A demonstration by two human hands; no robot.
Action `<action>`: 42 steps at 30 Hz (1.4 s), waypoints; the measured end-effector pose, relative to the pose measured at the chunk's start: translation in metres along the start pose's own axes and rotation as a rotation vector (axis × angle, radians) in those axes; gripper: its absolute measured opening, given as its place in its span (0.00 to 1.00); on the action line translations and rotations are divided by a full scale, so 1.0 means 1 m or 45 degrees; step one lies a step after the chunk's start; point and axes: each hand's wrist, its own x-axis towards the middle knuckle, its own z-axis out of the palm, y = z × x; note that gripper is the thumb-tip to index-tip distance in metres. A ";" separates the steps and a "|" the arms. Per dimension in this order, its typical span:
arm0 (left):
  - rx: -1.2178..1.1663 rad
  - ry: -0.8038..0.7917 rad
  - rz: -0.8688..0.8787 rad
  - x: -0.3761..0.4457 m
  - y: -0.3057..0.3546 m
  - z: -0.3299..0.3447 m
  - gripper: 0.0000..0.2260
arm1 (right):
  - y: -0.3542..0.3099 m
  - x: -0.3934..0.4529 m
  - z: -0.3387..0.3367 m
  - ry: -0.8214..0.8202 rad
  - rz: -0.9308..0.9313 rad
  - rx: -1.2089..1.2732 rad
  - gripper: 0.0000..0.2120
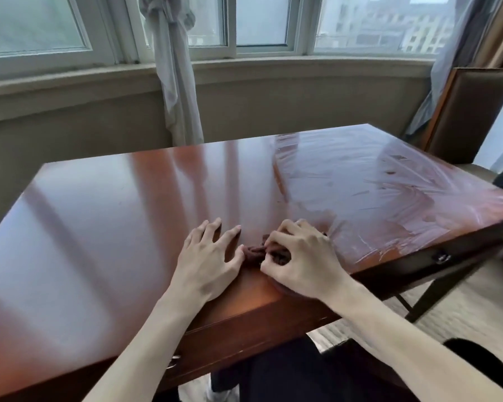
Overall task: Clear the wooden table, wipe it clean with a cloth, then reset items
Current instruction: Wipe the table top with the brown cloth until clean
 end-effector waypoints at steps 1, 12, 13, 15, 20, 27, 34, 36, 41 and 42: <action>0.006 -0.008 -0.005 0.000 0.000 0.000 0.28 | 0.006 0.015 0.001 -0.028 -0.001 0.010 0.15; -0.096 -0.251 0.117 -0.043 -0.041 -0.052 0.32 | -0.034 0.010 0.014 -0.062 -0.160 0.123 0.14; -0.117 -0.280 0.125 -0.058 -0.044 -0.055 0.34 | -0.026 0.027 0.015 -0.059 -0.122 0.096 0.15; -0.120 -0.310 0.158 -0.083 -0.047 -0.057 0.38 | -0.008 0.060 0.016 -0.029 0.128 -0.009 0.16; -0.042 -0.269 0.272 -0.101 -0.055 -0.053 0.41 | -0.061 0.004 0.027 0.099 -0.018 -0.023 0.14; 0.150 -0.051 0.245 -0.134 -0.084 -0.049 0.44 | -0.034 0.006 0.009 0.099 -0.007 0.178 0.15; 0.101 0.075 0.153 -0.139 -0.091 -0.043 0.40 | -0.106 -0.061 0.035 0.265 -0.382 0.285 0.10; 0.087 0.054 0.150 -0.140 -0.093 -0.044 0.40 | -0.077 -0.049 0.026 0.326 -0.134 0.198 0.10; 0.076 0.092 0.147 -0.139 -0.091 -0.041 0.39 | -0.119 -0.056 0.043 0.411 -0.076 0.232 0.09; 0.066 0.096 0.142 -0.140 -0.091 -0.041 0.39 | -0.136 -0.061 0.048 0.368 -0.196 0.288 0.09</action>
